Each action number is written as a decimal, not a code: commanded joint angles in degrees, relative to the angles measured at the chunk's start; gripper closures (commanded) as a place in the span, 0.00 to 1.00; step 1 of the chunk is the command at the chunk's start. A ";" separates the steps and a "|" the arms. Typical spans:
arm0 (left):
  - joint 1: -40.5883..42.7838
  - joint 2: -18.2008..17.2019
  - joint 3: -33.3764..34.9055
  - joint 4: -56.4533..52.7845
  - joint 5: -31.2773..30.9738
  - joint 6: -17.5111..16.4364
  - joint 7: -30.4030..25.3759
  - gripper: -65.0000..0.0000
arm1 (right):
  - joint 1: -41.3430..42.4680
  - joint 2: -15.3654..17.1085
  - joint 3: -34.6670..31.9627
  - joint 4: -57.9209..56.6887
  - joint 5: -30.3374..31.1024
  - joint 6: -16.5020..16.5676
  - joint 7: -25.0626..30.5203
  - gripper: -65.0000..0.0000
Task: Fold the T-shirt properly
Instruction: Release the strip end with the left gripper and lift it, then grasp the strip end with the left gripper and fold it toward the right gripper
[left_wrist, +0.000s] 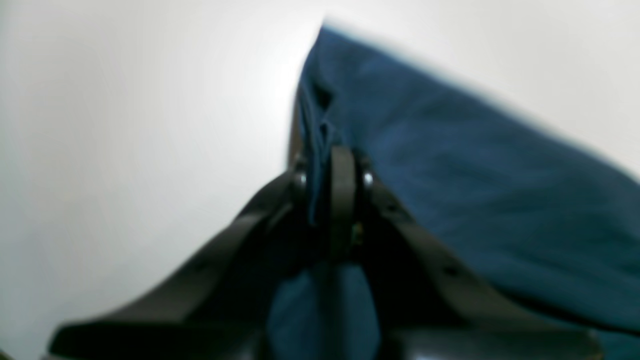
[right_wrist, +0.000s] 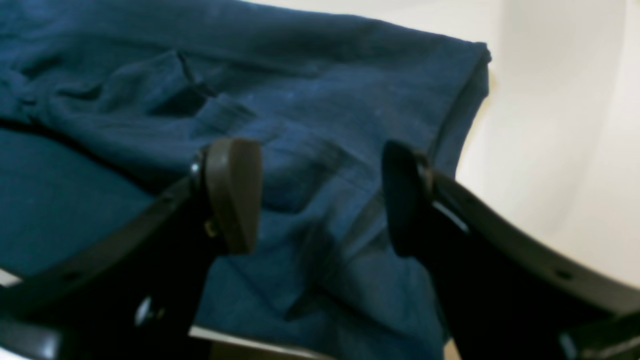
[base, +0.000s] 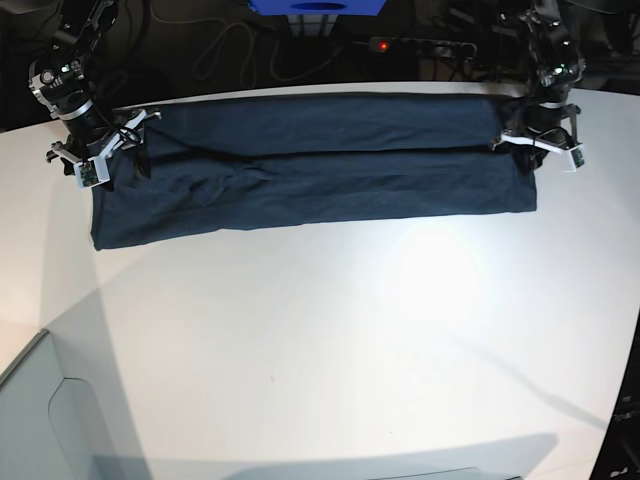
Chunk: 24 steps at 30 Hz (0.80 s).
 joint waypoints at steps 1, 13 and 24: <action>0.27 0.49 -0.15 3.45 -0.48 -0.16 -1.21 1.00 | 0.29 0.69 0.31 0.27 0.89 1.26 1.30 0.44; 3.08 6.29 9.70 19.28 -0.21 -0.08 -1.12 1.00 | 4.34 2.01 0.22 -9.14 0.80 1.26 1.48 0.44; 2.29 6.38 34.66 18.75 0.14 0.63 -1.30 1.00 | 4.95 2.10 0.22 -9.49 0.80 1.26 1.48 0.44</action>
